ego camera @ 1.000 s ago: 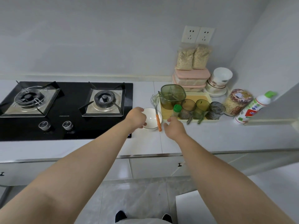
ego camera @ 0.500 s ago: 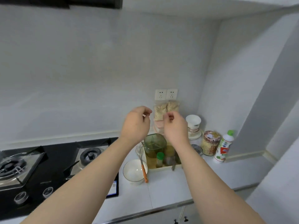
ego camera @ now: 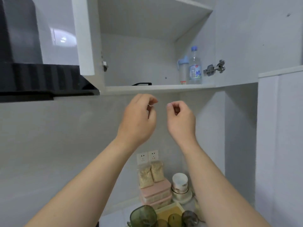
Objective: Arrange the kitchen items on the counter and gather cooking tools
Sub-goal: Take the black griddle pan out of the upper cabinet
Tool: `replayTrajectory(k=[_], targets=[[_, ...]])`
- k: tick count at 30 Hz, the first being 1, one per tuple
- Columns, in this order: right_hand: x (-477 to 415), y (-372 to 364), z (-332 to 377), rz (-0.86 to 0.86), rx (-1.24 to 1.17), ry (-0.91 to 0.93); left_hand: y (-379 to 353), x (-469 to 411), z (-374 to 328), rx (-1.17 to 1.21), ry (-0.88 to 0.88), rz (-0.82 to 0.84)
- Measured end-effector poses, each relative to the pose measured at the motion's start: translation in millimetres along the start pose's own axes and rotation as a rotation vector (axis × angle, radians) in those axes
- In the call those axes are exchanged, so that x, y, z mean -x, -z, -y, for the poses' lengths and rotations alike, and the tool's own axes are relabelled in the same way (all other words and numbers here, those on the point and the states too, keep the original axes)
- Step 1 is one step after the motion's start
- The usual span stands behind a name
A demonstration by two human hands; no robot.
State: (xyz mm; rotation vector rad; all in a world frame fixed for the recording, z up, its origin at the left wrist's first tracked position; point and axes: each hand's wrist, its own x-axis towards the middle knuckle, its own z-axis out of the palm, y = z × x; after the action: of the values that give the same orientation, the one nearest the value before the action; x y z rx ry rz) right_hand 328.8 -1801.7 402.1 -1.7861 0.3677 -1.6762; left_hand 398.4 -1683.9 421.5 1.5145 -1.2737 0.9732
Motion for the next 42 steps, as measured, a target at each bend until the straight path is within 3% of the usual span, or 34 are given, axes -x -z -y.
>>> replayTrajectory(k=[5,14,18,29,35,42], targets=[[-37,-4,17,0.072,0.023,0.0,-10,-54,18,-0.151,0.0,0.024],[-85,-5,24,0.185,0.058,-0.143,-40,-135,72,-0.612,0.083,0.284],[-89,5,16,0.177,0.067,-0.16,-51,-141,82,-0.633,0.195,0.358],[-85,21,-10,0.177,0.068,-0.209,-66,-153,75,-0.603,0.336,0.281],[-81,20,-14,0.219,0.054,-0.262,-64,-147,73,-0.675,0.176,0.313],[-77,9,0,0.328,-0.181,-0.493,-47,-135,39,-0.513,-0.088,0.117]])
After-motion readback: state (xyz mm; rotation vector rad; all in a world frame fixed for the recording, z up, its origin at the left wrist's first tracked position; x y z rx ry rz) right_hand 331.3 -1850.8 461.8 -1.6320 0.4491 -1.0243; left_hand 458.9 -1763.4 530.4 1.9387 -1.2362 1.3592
